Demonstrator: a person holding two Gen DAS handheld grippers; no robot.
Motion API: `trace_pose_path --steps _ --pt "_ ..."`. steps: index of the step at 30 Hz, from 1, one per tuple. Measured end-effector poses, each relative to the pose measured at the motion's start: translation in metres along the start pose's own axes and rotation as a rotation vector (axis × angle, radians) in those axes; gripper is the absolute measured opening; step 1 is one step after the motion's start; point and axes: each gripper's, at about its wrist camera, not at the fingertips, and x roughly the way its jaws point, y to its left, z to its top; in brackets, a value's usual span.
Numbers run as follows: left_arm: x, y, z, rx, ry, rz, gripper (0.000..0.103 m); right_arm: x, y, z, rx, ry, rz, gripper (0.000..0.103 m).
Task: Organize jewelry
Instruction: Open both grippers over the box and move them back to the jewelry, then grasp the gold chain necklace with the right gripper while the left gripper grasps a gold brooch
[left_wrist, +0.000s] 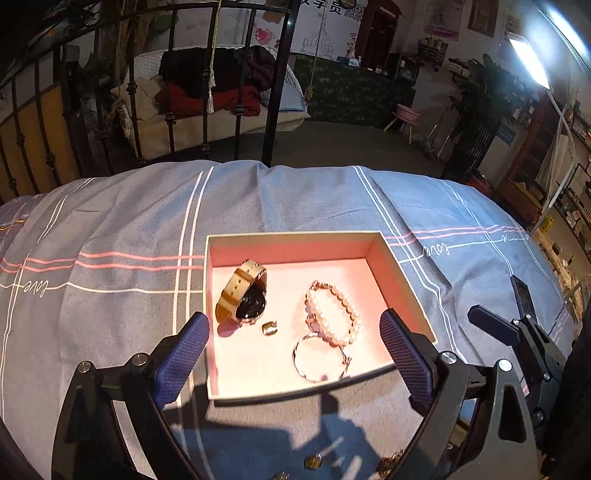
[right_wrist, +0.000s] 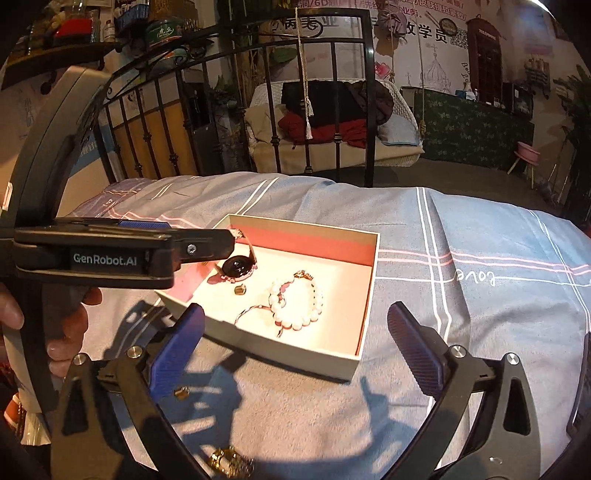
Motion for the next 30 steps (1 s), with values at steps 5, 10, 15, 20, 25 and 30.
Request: trace_pose_path --steps 5,10,15,20,25,30 --pt "-0.017 0.010 -0.052 -0.001 0.022 0.026 0.091 -0.017 0.012 -0.044 -0.005 0.062 0.035 0.097" --pt "-0.023 0.020 -0.096 -0.026 0.061 0.067 0.083 -0.023 0.024 -0.078 -0.034 0.122 0.049 0.091" --pt "-0.021 0.016 -0.113 0.007 0.088 0.080 0.072 -0.016 0.026 -0.084 -0.035 0.164 0.087 0.064" --pt "-0.018 0.012 -0.118 0.031 0.091 0.082 0.069 -0.021 0.022 -0.081 -0.012 0.139 0.091 0.053" --pt "-0.014 0.007 -0.118 0.056 0.090 0.089 0.058 -0.020 0.021 -0.078 -0.012 0.140 0.100 0.037" --pt "-0.013 0.009 -0.117 0.053 0.090 0.087 0.055 -0.021 0.030 -0.076 -0.065 0.132 0.104 0.027"
